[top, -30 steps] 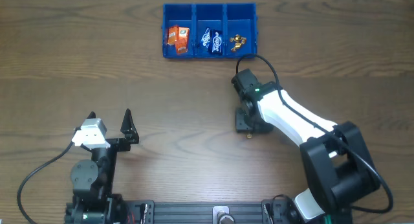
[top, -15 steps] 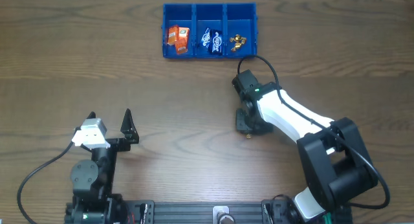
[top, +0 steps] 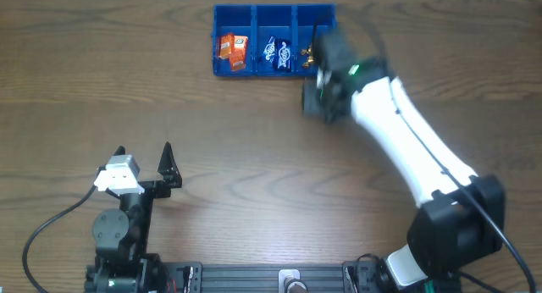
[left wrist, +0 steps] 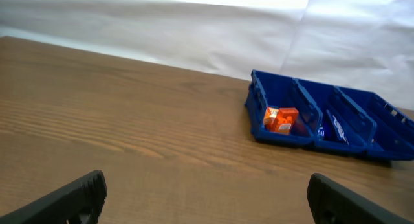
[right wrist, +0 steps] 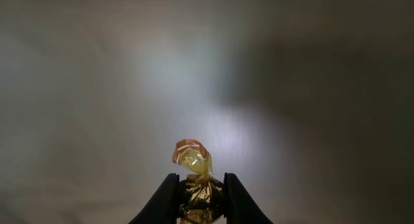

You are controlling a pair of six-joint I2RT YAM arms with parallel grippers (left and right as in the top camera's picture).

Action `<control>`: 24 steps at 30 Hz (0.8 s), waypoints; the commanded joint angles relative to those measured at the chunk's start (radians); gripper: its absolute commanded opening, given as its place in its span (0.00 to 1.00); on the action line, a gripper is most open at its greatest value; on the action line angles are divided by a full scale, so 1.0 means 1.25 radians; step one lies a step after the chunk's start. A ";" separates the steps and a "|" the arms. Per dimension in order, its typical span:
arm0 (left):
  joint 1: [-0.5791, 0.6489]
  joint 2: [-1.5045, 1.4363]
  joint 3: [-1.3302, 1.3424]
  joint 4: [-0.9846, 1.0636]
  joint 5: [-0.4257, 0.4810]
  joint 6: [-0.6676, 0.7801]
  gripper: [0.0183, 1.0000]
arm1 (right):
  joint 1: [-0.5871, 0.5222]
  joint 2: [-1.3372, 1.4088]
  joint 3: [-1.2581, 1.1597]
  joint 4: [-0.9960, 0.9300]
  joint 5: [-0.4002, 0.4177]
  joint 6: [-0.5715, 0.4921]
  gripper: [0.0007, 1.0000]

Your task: Sort Candies Into Trays

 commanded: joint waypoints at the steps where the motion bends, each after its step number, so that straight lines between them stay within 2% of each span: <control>1: 0.003 -0.005 -0.016 -0.030 -0.007 0.005 1.00 | -0.062 0.125 0.264 0.025 0.083 -0.043 0.14; 5: 0.003 -0.005 -0.016 -0.030 -0.007 0.005 1.00 | -0.081 0.273 0.399 0.100 0.106 -0.083 0.14; 8: 0.003 -0.005 -0.016 -0.030 -0.007 0.005 1.00 | -0.086 0.348 0.406 0.174 0.134 -0.094 0.16; 13: 0.003 -0.005 -0.016 -0.030 -0.007 0.005 1.00 | -0.086 0.407 0.406 0.205 0.135 -0.094 0.20; 15: 0.003 -0.005 -0.016 -0.030 -0.007 0.005 1.00 | -0.086 0.424 0.406 0.213 0.137 -0.094 0.33; 17: 0.003 -0.005 -0.016 -0.030 -0.007 0.005 1.00 | -0.086 0.426 0.403 0.222 0.137 -0.108 0.61; 19: 0.003 -0.005 -0.016 -0.030 -0.007 0.005 1.00 | -0.086 0.425 0.403 0.225 0.137 -0.115 0.99; 22: 0.003 -0.005 -0.016 -0.030 -0.007 0.005 1.00 | -0.086 0.396 0.400 0.202 0.150 -0.115 1.00; 24: 0.003 -0.005 -0.016 -0.030 -0.007 0.005 1.00 | -0.083 0.339 0.384 0.175 0.205 -0.119 1.00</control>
